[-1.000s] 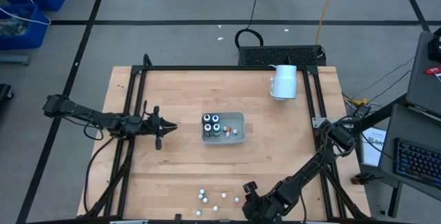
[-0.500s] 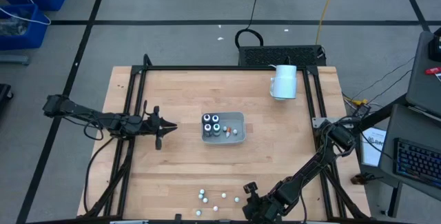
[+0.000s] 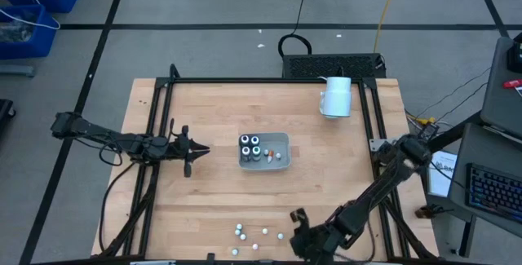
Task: Pick & Place food coloring
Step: Put the small yellow food coloring bottle into the white bin
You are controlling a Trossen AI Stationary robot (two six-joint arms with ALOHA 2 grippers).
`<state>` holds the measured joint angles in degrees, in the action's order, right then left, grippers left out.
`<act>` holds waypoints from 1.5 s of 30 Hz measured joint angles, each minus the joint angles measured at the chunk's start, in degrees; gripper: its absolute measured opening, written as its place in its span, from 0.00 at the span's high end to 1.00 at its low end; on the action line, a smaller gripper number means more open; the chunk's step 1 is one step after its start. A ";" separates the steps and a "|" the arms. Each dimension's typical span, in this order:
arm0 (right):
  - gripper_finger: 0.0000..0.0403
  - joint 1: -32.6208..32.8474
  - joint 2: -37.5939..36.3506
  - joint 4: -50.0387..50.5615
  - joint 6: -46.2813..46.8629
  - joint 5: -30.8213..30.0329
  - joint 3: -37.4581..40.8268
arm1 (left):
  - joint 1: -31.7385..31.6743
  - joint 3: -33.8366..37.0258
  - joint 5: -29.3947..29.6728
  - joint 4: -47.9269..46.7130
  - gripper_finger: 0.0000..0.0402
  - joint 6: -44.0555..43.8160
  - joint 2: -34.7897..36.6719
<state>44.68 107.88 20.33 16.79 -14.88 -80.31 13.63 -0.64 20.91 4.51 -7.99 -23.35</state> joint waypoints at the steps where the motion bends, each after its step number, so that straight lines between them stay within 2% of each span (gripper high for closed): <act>1: 0.87 -0.49 -1.75 1.48 -0.37 -2.56 0.00 | 0.01 0.00 0.01 -0.01 0.87 -0.09 -0.01; 5: 0.87 -4.84 -9.79 6.09 0.13 -15.51 -0.02 | 0.00 0.00 0.01 -0.02 0.87 -0.26 -0.01; 7: 0.87 -8.42 -12.74 7.36 -1.50 -17.38 -0.10 | 0.02 -0.02 0.02 0.00 0.87 -0.09 0.00; 12: 0.87 -20.32 -14.12 10.24 -7.90 -14.00 -0.06 | 0.00 -0.02 0.07 0.00 0.87 1.64 0.00; 15: 0.87 -26.72 -12.31 9.67 -9.64 -9.45 0.08 | 0.00 -0.02 0.09 0.00 0.87 2.39 -0.01; 17: 0.87 -29.67 -10.94 8.68 -10.01 -7.36 1.23 | 0.02 -0.02 0.10 -0.02 0.87 3.10 -0.01; 21: 0.87 -34.24 -9.74 6.69 -9.57 -7.08 5.30 | 0.00 -0.02 0.09 0.02 0.87 3.69 -0.01; 25: 0.87 -37.78 -9.78 1.43 -9.39 -6.85 10.11 | 0.02 -0.02 0.09 0.01 0.87 3.78 0.00; 29: 0.87 -41.41 -9.80 -5.11 -9.77 0.11 13.15 | 0.00 -0.02 0.09 0.29 0.87 3.78 -0.01; 32: 0.87 -43.33 -9.80 -8.88 -9.56 1.45 15.28 | 0.02 -0.02 0.09 0.80 0.87 3.82 -0.01; 45: 0.87 -46.04 -9.80 -12.72 -8.49 3.11 21.43 | 0.00 -0.02 0.05 4.61 0.87 6.12 0.02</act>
<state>-1.37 98.08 7.61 8.30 -11.77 -58.89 13.63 -0.67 20.96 9.12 -1.87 -23.33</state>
